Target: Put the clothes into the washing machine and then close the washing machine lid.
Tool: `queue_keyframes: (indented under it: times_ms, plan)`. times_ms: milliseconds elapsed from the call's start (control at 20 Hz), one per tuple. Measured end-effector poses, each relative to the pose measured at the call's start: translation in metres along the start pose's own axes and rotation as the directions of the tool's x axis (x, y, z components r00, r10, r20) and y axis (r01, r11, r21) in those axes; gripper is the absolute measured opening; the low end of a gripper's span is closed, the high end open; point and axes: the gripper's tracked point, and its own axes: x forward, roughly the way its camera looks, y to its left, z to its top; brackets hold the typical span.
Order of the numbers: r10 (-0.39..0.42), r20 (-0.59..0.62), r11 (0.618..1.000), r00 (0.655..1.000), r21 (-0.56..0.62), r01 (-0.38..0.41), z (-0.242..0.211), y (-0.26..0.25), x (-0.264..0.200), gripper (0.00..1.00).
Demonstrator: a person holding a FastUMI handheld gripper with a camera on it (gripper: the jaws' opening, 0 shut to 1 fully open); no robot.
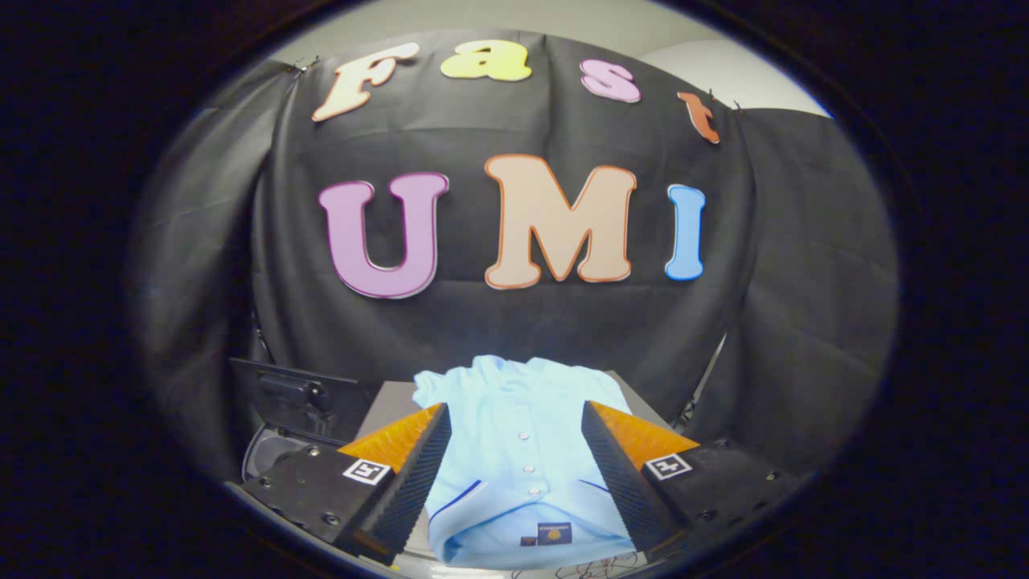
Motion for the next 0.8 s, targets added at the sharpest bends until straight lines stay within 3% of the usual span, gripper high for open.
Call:
queue_keyframes:
  times_ms: [250,350,450,500,600,700,750,800]
  plan:
    - [0.0,-0.144,1.0,0.99,0.01,0.001,-0.027,0.007,0.057,0.99]
    - [-0.04,-0.199,0.999,0.979,-0.043,0.032,-0.041,0.0,0.072,0.99]
    - [-0.138,-0.229,0.982,0.964,-0.16,0.102,-0.051,-0.02,0.078,0.98]
    - [-0.12,-0.267,0.977,0.956,-0.204,0.065,-0.067,-0.018,0.084,0.98]
    - [-0.059,-0.251,0.989,0.966,-0.144,0.023,-0.058,-0.012,0.086,0.97]
    - [-0.002,-0.306,0.998,0.952,-0.054,-0.015,-0.069,-0.003,0.082,0.6]
    - [-0.02,-0.282,0.999,0.959,-0.05,0.006,-0.064,-0.005,0.085,0.42]
    - [-0.058,-0.302,0.996,0.951,-0.079,0.036,-0.07,-0.012,0.084,0.31]
